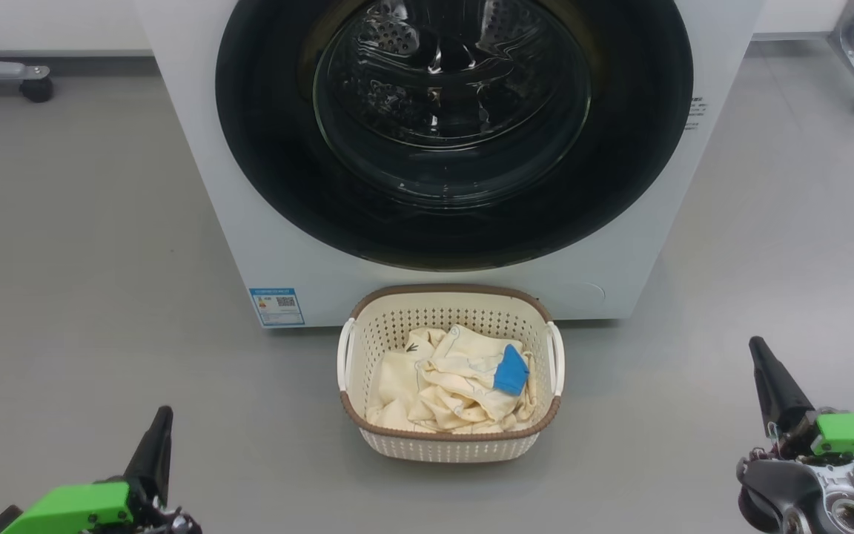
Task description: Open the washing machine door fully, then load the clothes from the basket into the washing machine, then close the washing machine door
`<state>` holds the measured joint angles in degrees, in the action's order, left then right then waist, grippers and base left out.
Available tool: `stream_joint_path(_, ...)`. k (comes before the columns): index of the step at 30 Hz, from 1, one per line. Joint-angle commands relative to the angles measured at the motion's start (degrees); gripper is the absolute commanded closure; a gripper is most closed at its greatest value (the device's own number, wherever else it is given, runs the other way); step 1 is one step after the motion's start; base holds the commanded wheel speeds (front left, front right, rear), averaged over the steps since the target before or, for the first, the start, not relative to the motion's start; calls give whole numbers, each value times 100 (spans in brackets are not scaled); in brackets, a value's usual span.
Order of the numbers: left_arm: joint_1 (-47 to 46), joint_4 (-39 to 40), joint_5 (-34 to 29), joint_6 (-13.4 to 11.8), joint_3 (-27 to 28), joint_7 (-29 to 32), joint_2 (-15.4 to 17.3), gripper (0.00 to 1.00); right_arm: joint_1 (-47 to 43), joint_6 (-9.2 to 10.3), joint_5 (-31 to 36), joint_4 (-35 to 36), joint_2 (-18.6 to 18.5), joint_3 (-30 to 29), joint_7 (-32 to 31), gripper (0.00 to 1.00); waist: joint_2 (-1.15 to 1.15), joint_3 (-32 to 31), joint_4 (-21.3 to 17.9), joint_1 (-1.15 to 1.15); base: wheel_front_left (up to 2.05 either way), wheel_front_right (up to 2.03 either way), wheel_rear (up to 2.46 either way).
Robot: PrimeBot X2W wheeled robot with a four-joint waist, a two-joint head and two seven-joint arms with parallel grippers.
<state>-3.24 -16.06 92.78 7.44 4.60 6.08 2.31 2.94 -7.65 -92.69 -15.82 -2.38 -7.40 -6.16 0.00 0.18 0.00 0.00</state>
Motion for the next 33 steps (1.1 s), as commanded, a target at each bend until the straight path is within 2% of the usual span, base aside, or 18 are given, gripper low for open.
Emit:
stream_joint_path(1,-295,203,-66,5,198,45,57,100,325,16,55,179,-52,84,-36,100,0,0,0,0,0,0,0)
stream_joint_path(33,-295,203,-66,5,198,46,57,100,325,16,56,179,-51,83,-37,100,0,0,0,0,0,0,0)
